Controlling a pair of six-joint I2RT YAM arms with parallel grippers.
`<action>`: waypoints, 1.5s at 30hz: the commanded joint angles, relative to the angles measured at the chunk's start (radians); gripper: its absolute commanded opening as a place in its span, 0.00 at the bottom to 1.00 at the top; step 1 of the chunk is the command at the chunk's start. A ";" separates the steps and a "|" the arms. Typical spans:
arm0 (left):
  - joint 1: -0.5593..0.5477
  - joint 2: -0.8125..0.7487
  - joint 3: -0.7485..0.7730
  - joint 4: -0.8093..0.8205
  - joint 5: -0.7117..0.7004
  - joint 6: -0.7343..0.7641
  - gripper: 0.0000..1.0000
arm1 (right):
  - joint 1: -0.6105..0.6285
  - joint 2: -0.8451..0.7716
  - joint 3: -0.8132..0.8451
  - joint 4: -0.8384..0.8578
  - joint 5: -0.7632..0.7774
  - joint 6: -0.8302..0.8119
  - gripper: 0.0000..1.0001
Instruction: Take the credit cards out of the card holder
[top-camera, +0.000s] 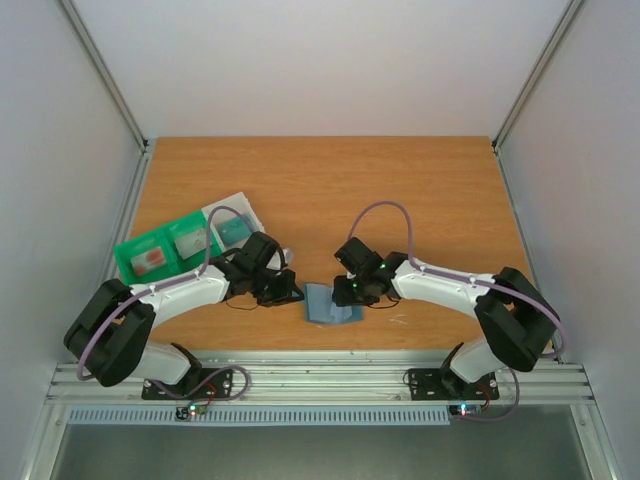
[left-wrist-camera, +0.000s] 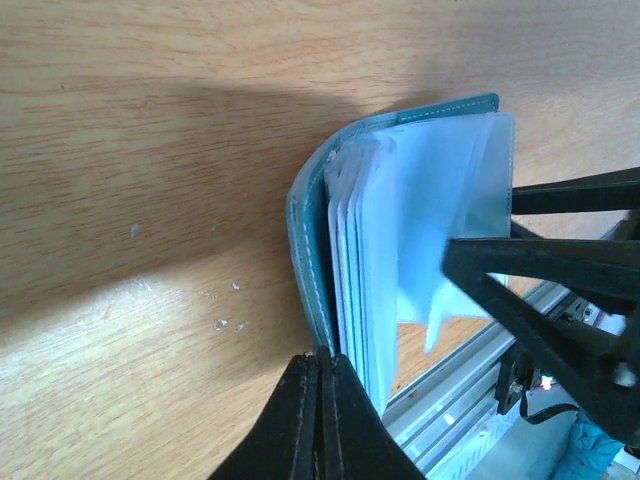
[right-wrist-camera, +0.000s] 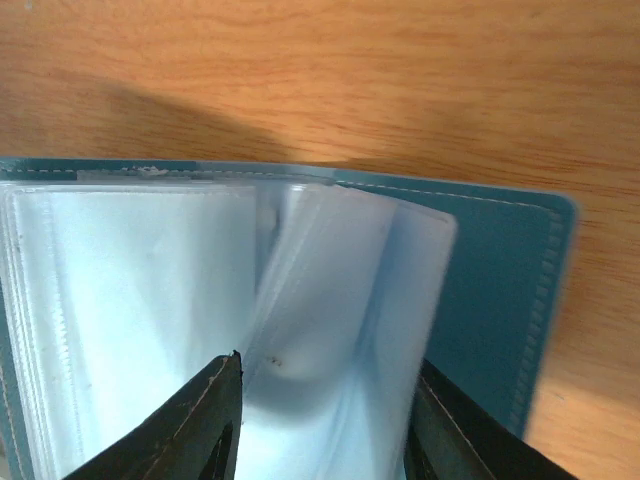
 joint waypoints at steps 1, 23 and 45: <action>-0.006 -0.027 0.029 -0.003 0.021 0.008 0.00 | 0.006 -0.091 0.050 -0.127 0.115 -0.020 0.45; -0.017 -0.028 0.022 0.017 0.031 -0.001 0.00 | 0.084 -0.051 0.121 -0.030 -0.050 -0.023 0.67; -0.019 -0.031 0.028 0.012 0.024 -0.001 0.01 | 0.084 0.089 0.081 0.024 -0.012 -0.023 0.50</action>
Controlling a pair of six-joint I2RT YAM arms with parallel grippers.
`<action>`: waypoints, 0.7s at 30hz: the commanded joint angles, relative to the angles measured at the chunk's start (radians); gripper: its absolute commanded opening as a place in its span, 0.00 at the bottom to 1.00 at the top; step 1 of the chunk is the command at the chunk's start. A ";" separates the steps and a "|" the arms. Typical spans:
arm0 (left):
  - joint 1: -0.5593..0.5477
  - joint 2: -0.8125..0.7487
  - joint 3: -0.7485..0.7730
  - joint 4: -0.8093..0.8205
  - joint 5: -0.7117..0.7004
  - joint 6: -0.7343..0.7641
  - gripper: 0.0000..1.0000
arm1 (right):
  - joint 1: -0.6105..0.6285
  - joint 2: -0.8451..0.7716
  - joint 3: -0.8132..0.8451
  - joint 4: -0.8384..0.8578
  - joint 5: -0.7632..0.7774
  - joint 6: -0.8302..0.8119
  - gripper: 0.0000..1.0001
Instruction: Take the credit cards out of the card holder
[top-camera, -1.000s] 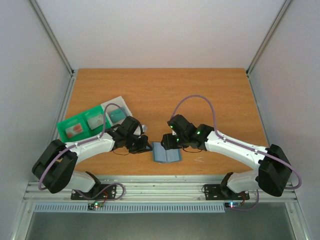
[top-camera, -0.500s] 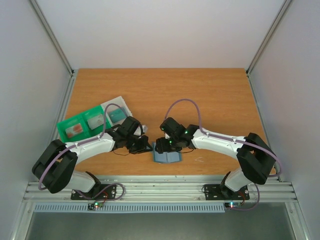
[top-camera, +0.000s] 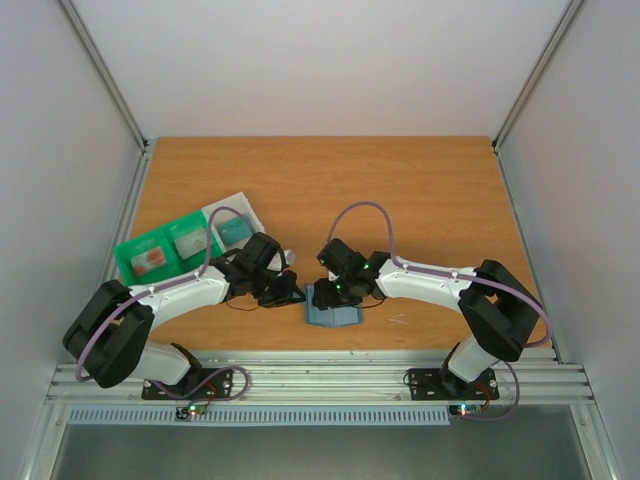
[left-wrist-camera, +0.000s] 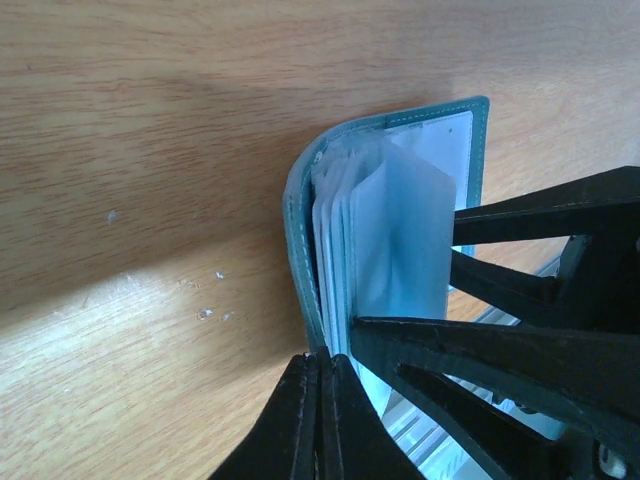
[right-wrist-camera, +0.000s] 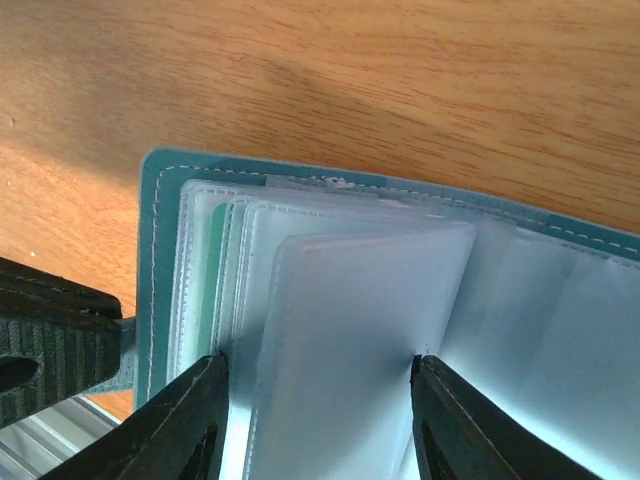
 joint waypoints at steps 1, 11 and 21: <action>-0.008 -0.024 0.030 0.013 0.011 0.003 0.00 | 0.008 0.021 -0.014 0.016 0.049 -0.002 0.48; -0.008 -0.023 0.034 0.005 0.003 0.006 0.00 | 0.008 -0.022 -0.032 -0.017 0.119 -0.014 0.38; -0.008 -0.020 0.037 -0.001 -0.004 0.013 0.00 | 0.005 -0.080 -0.019 -0.163 0.307 -0.026 0.34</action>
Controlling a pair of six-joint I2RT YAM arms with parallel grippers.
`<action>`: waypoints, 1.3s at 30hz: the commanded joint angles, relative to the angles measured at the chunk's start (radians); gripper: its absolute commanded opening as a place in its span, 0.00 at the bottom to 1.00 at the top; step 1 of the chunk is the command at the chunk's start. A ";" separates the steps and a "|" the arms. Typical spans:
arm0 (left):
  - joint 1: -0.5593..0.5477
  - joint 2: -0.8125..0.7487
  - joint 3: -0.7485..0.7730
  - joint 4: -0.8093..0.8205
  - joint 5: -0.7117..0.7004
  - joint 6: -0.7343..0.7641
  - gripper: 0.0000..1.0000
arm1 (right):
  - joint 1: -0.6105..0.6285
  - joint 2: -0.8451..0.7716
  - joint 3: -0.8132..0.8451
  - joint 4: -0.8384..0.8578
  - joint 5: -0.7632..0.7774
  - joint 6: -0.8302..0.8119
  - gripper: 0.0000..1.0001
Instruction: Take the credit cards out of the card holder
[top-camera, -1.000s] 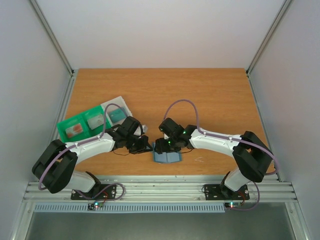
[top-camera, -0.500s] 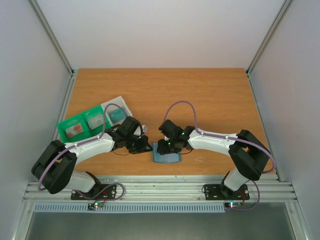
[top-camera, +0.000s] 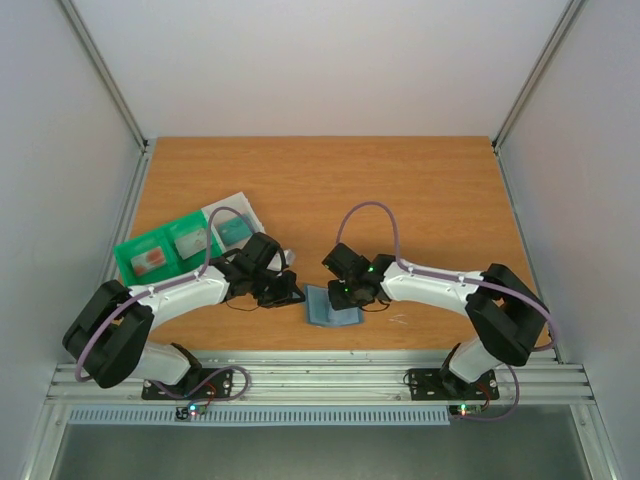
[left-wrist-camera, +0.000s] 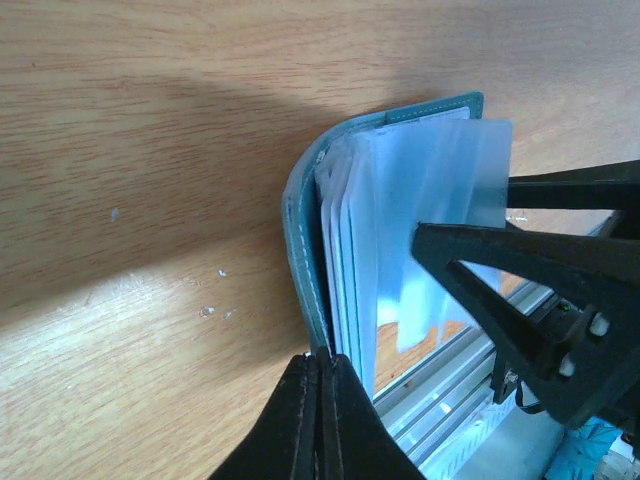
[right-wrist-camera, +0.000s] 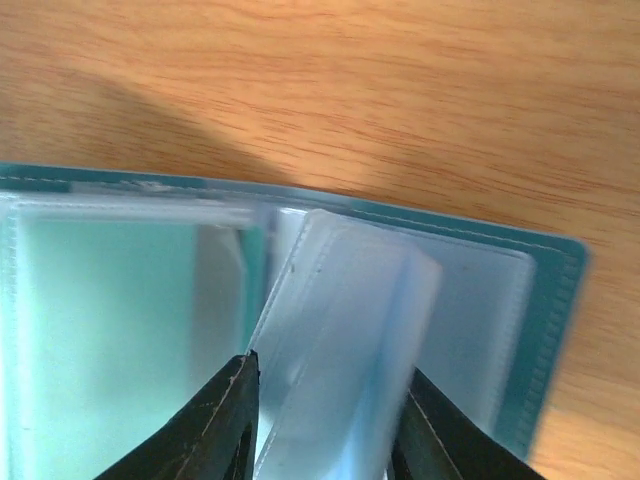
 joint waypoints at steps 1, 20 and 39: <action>-0.008 -0.015 0.036 0.006 0.000 0.013 0.00 | 0.003 -0.072 0.024 -0.132 0.149 -0.020 0.34; -0.008 -0.009 0.037 0.015 0.005 0.007 0.01 | 0.014 -0.106 0.024 0.036 -0.159 0.010 0.56; -0.008 -0.014 0.038 0.004 0.000 0.007 0.00 | 0.014 -0.009 -0.010 0.080 -0.190 0.043 0.55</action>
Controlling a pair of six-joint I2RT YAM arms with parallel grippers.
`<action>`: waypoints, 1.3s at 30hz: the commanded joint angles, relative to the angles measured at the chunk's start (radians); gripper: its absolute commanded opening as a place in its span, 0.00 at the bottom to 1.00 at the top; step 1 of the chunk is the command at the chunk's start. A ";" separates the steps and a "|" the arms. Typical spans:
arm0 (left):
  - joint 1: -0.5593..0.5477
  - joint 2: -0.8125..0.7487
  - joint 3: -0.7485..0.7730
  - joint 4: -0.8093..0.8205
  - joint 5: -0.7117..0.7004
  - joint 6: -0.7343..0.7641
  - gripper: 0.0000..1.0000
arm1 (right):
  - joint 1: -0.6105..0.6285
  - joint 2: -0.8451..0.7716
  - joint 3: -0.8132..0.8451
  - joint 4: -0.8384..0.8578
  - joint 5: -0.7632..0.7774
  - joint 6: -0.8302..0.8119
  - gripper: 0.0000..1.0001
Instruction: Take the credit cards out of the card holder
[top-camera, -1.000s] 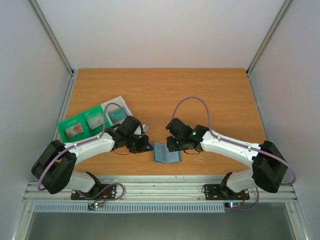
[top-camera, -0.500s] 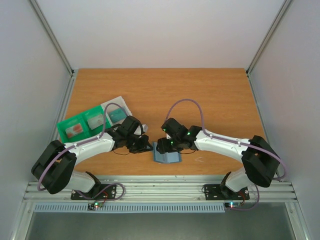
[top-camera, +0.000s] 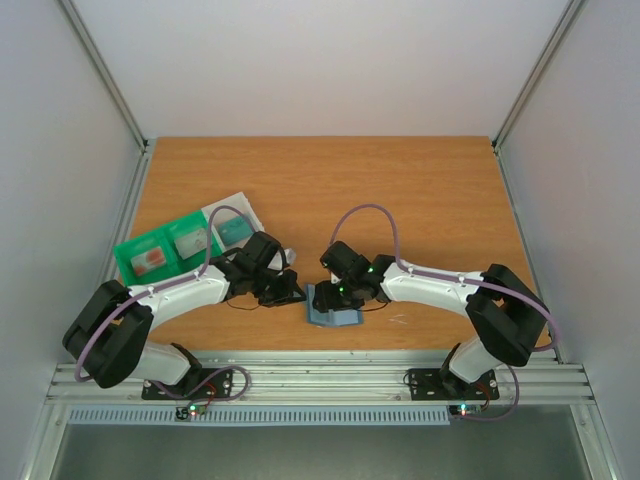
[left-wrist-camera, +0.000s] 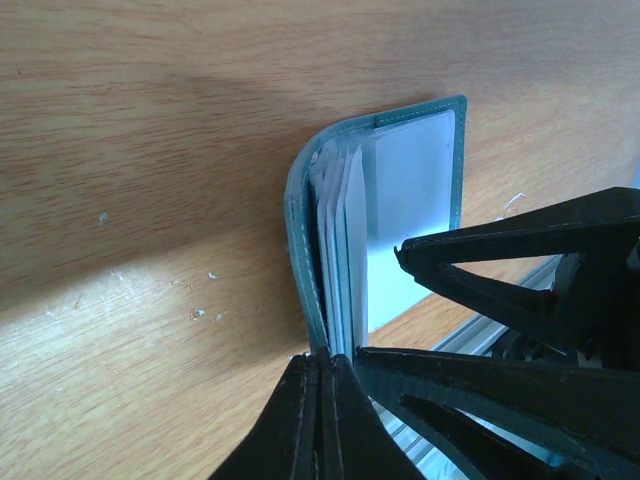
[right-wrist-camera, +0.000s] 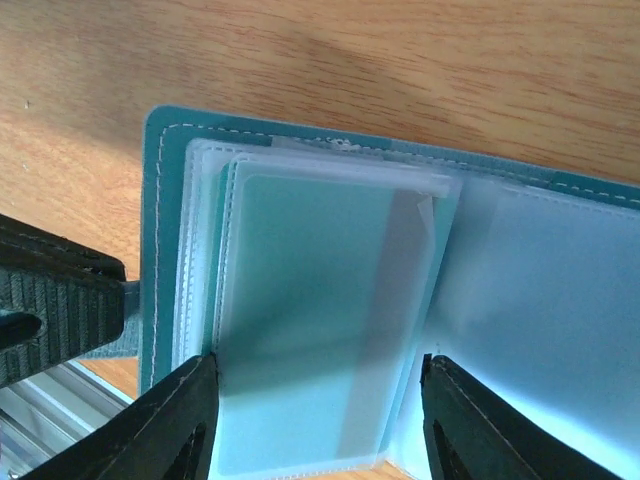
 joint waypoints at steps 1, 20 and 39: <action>-0.004 -0.014 0.025 0.008 0.000 0.007 0.00 | 0.008 0.004 -0.013 0.015 0.001 0.013 0.54; -0.006 -0.026 0.022 0.005 0.002 0.005 0.00 | 0.005 0.014 -0.031 0.050 -0.040 0.039 0.57; -0.007 -0.022 0.005 0.027 -0.009 -0.014 0.01 | 0.006 0.027 -0.055 0.104 -0.095 0.090 0.65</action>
